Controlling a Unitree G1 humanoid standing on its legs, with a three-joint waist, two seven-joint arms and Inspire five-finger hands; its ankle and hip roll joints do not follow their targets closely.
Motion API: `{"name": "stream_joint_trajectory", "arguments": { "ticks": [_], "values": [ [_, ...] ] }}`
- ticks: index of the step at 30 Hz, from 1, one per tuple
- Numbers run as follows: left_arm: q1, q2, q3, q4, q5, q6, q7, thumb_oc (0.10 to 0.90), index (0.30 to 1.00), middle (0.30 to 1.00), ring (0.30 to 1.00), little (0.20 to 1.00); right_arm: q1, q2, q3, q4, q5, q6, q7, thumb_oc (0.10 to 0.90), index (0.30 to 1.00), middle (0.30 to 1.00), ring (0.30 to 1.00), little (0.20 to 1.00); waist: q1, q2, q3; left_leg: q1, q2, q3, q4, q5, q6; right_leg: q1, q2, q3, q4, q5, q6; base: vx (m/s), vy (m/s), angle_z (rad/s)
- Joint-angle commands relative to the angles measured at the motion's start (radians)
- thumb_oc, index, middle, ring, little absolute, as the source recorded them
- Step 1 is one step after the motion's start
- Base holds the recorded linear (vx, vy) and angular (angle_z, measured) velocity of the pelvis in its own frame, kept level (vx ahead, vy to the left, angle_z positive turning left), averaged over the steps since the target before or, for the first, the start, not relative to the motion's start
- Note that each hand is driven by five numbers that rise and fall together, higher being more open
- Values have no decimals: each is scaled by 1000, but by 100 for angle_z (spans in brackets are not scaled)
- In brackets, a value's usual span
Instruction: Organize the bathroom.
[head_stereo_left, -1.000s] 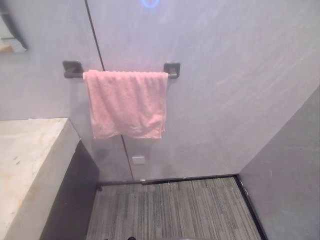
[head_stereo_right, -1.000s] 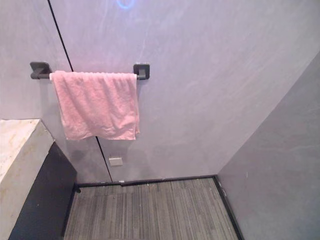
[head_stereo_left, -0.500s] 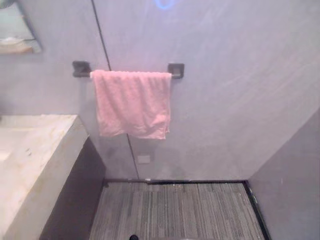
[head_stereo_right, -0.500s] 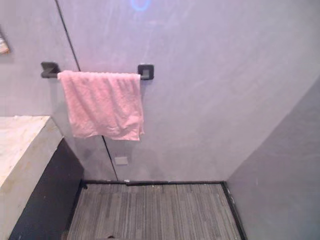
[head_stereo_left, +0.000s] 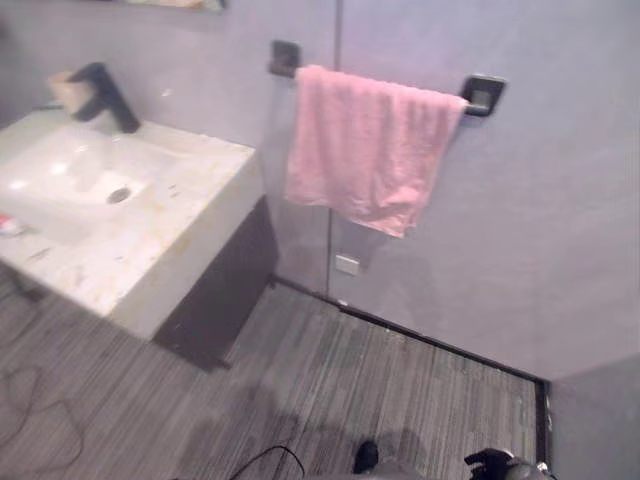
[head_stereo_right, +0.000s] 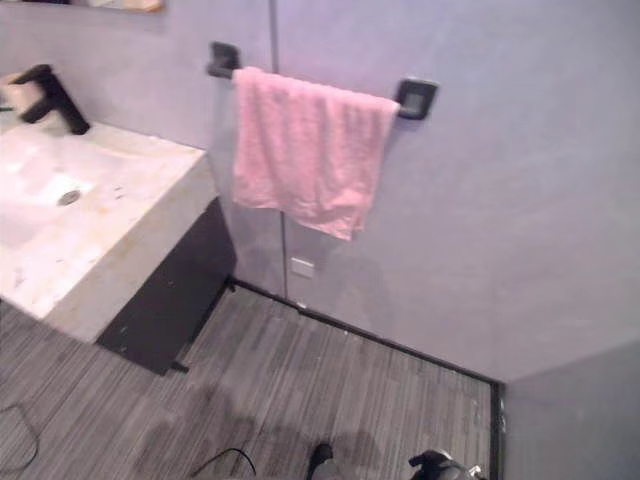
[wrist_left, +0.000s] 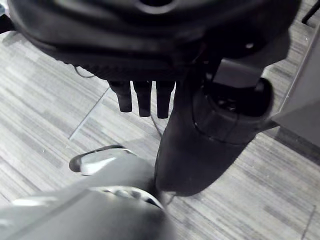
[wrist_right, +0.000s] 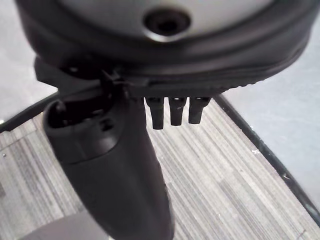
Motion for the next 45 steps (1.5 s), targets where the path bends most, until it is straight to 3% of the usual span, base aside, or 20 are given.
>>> {"name": "stream_joint_trajectory", "arguments": {
  "ticks": [1,2,3,6,7,9,11,12,14,15,16,17,18,19,23,29,34,37,39,45],
  "values": [
    [-31,5,-33,-62,0,-40,-3,800,900,900,900,900,-59,-29,-38,0,-16,-29,10,800,900,900,900,900,19,7,-16,149,-99,111,-25,19,63,17,71,-37,-145,121,45,-323,155,96],
    [-36,7,-39,-68,8,-36,-4,800,900,900,900,900,-58,-28,-38,-3,-11,-33,7,800,900,900,900,900,14,14,-14,169,-97,139,-63,7,66,7,70,-51,-148,135,52,-376,164,83],
    [-45,10,-55,-79,18,-37,-6,800,900,900,900,900,-59,-24,-35,-11,22,-40,-12,800,900,900,900,900,7,16,-6,198,-112,187,-136,-64,99,-29,48,-84,-144,183,81,-424,192,63],
    [-60,20,-81,-102,11,-26,2,800,900,900,900,900,-73,-17,-31,-27,49,-44,-31,800,900,900,900,900,8,4,25,202,-154,199,-211,-214,173,-85,-1,-93,-147,264,140,-431,242,56],
    [-61,30,-81,-112,15,-23,2,800,900,900,900,900,-80,-12,-30,-35,42,-48,-38,800,900,900,900,900,12,-9,49,197,-201,201,-278,-329,237,-122,-45,-91,-156,316,188,-461,277,41],
    [-50,41,-79,-122,23,-19,1,800,900,900,900,900,-78,-8,-33,-51,39,-44,-43,800,900,900,900,900,16,-16,69,185,-233,202,-326,-362,271,-142,-71,-91,-173,351,224,-392,227,20],
    [-50,41,-79,-123,23,-19,1,800,900,900,900,900,-77,-8,-33,-52,38,-44,-43,800,900,900,900,900,17,-17,69,185,-234,202,-327,-361,272,-142,-72,-90,-174,352,225,-243,128,13],
    [-28,56,-78,-129,49,1,5,800,900,900,900,900,-52,-5,-52,-87,42,-24,-45,800,900,900,900,900,6,-16,93,163,-258,179,-361,-345,302,-165,-85,-18,-151,357,243,-371,178,10],
    [-19,65,-84,-122,72,0,-5,800,900,900,900,900,-30,-3,-73,-87,65,-23,-47,800,900,900,900,900,-15,-9,95,136,-265,131,-361,-331,316,-169,-69,104,-110,339,237,-317,131,45],
    [-11,80,-83,-115,103,1,-27,800,900,900,900,900,2,3,-101,-76,62,-34,-43,800,900,900,900,900,-43,5,92,100,-272,72,-368,-302,327,-170,-51,254,-15,303,223,-174,62,67],
    [-11,80,-83,-115,103,1,-27,800,900,900,900,900,2,3,-101,-76,62,-34,-43,800,900,900,900,900,-43,5,92,100,-272,72,-368,-302,327,-170,-51,254,-15,303,223,-294,70,100],
    [-16,93,-86,-110,103,10,-37,800,900,900,900,900,16,9,-110,-58,47,-43,-41,800,900,900,900,900,-61,17,85,66,-273,51,-387,-246,333,-171,-33,344,69,262,194,-158,15,58],
    [-16,93,-86,-110,103,10,-37,800,900,900,900,900,16,9,-110,-58,47,-43,-41,800,900,900,900,900,-61,17,85,66,-273,51,-387,-246,333,-171,-33,344,69,262,194,-359,113,210],
    [-42,100,-97,-105,67,48,-31,800,900,900,900,900,24,22,-117,-7,36,-70,-63,800,900,900,900,900,-80,61,82,17,-267,-13,-409,-192,338,-136,11,463,226,200,157,-255,110,170],
    [-65,80,-93,-80,49,67,-8,800,900,900,900,900,-12,48,-109,55,27,-106,-93,800,900,900,900,900,-64,64,54,-33,-279,-80,-401,-176,344,-23,51,548,179,133,149,-165,12,98],
    [-30,48,-64,-49,37,46,31,800,900,900,900,900,-72,51,-54,23,-4,-131,-79,800,900,900,900,900,-16,43,24,-65,-275,-74,-450,-131,327,37,79,519,27,79,139,-166,-111,0],
    [-22,43,-53,-66,5,9,18,800,900,900,900,900,-82,40,-39,1,23,-122,-80,800,900,900,900,900,-23,53,30,-82,-266,-62,-452,-116,315,8,115,511,6,72,112,-184,-88,11],
    [-26,36,-39,-75,-22,-2,6,800,900,900,900,900,-78,37,-41,3,10,-108,-76,800,900,900,900,900,-35,46,28,-104,-262,-29,-369,-135,302,10,119,505,-3,70,94,-121,-12,42],
    [-44,20,-45,-74,-32,-8,7,800,900,900,900,900,-72,26,-48,12,4,-110,-77,800,900,900,900,900,-47,25,33,-171,-196,-26,-272,-121,264,8,97,492,8,73,82,-159,52,68],
    [-60,3,-48,-56,-45,25,26,800,900,900,900,900,-77,1,-43,31,53,-113,-86,800,900,900,900,900,-66,4,19,-169,-28,-143,-303,11,211,9,96,571,25,48,66,37,173,36]
  ]
}}
